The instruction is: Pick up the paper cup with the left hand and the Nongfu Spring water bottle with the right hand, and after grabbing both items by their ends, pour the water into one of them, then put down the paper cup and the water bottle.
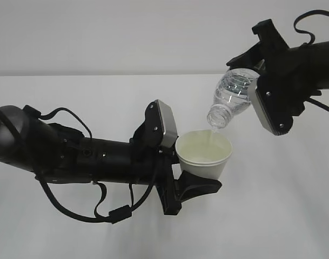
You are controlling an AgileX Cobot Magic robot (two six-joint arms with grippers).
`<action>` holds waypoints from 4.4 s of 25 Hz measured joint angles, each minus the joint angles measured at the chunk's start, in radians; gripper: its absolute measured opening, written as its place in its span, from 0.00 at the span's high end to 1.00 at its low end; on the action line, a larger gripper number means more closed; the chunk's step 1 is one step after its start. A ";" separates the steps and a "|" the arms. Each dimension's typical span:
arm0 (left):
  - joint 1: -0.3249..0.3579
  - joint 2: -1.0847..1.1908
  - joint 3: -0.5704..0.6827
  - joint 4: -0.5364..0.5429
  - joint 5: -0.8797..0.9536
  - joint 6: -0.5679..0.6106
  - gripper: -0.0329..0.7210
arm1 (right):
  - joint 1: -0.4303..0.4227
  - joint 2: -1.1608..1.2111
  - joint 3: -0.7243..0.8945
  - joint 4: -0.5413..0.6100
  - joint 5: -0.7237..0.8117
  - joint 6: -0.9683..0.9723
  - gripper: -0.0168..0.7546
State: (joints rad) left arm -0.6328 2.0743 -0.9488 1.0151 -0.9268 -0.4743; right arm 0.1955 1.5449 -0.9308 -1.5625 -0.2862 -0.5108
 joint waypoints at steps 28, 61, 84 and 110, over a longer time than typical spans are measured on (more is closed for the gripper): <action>0.000 0.000 0.000 -0.008 0.000 0.000 0.36 | 0.000 0.000 0.000 -0.001 -0.029 0.205 0.41; 0.000 0.000 0.000 -0.028 0.000 0.001 0.36 | 0.000 -0.043 0.000 0.358 -0.019 0.534 0.41; 0.000 0.000 0.000 -0.046 0.002 0.002 0.36 | 0.000 -0.047 0.015 0.472 -0.013 0.721 0.41; 0.000 0.000 0.000 -0.046 0.002 0.002 0.36 | -0.110 -0.010 0.149 0.755 -0.129 0.766 0.41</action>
State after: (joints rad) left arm -0.6328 2.0747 -0.9488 0.9689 -0.9245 -0.4720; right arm 0.0858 1.5344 -0.7816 -0.8079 -0.4148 0.2556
